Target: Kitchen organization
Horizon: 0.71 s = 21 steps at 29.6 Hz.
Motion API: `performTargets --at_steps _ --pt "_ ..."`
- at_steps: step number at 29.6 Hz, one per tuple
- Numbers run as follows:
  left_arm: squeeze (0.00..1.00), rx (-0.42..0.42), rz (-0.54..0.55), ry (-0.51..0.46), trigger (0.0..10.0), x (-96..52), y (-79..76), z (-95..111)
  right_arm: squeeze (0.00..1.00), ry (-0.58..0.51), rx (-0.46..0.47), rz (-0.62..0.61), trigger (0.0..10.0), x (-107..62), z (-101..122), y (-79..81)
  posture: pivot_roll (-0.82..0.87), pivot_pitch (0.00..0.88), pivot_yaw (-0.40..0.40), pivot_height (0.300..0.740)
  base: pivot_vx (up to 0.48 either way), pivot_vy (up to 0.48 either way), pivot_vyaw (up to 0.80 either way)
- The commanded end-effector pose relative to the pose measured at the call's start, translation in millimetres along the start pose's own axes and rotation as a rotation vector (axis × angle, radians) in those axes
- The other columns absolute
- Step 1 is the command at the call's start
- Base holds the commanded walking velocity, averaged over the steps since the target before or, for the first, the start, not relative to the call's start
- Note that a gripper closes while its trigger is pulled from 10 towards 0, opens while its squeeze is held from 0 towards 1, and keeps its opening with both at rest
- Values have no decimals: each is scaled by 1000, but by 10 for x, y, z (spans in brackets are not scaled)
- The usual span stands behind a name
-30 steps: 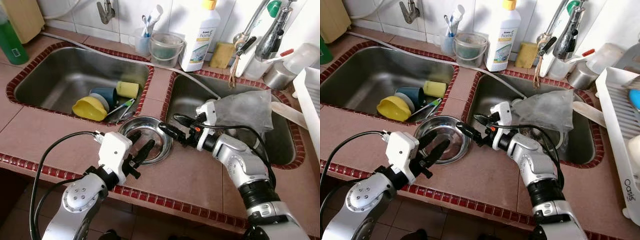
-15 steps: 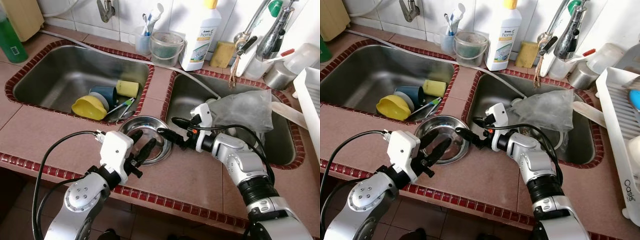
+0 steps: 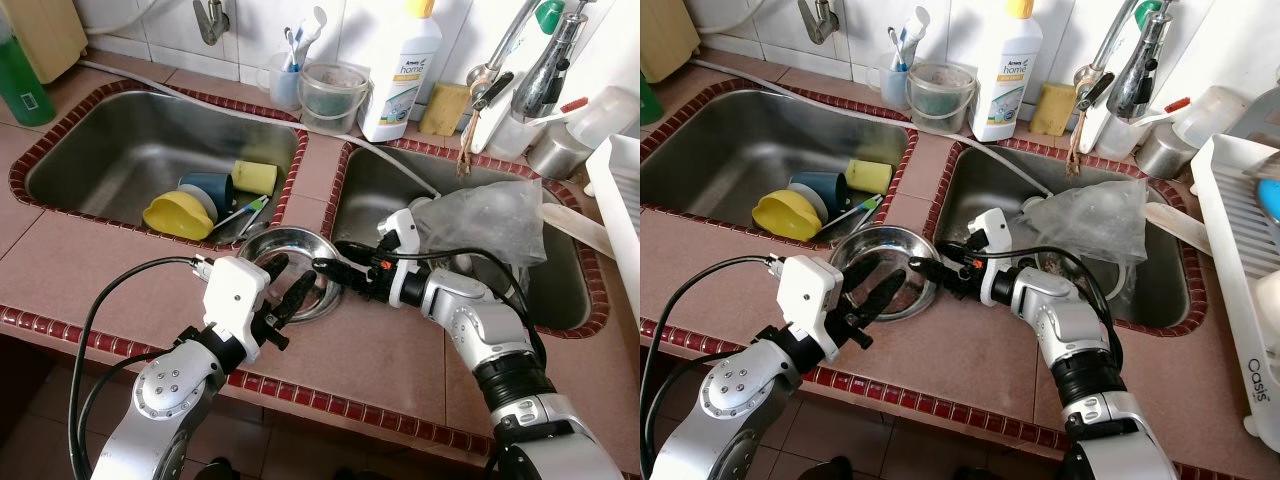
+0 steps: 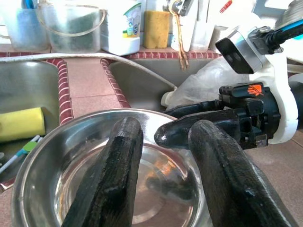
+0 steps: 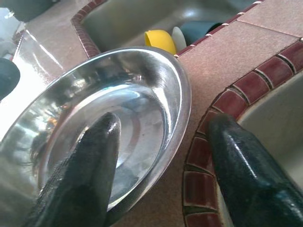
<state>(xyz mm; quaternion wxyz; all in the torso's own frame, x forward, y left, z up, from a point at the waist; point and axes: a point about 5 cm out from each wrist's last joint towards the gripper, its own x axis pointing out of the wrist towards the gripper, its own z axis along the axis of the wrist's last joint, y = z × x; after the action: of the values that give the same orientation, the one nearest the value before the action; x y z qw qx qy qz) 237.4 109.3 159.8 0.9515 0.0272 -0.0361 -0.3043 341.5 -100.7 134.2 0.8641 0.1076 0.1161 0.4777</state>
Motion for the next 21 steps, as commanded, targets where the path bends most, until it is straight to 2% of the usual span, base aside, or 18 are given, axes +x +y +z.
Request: performTargets --at_steps 1,15,21 --pt "0 -2 -11 -5 10000 2 -29 19 0 -13 0 3 0 -24 51 -8 49 176 -128 740 0 0 0" --pt "0 1 -10 -18 10000 45 -20 30 0 -29 27 8 0 -31 144 -48 52 140 -132 740 0 0 0" --pt "0 4 -43 -2 10000 22 -51 3 0 -29 27 9 0 -27 152 -54 55 129 -133 740 0 0 0"
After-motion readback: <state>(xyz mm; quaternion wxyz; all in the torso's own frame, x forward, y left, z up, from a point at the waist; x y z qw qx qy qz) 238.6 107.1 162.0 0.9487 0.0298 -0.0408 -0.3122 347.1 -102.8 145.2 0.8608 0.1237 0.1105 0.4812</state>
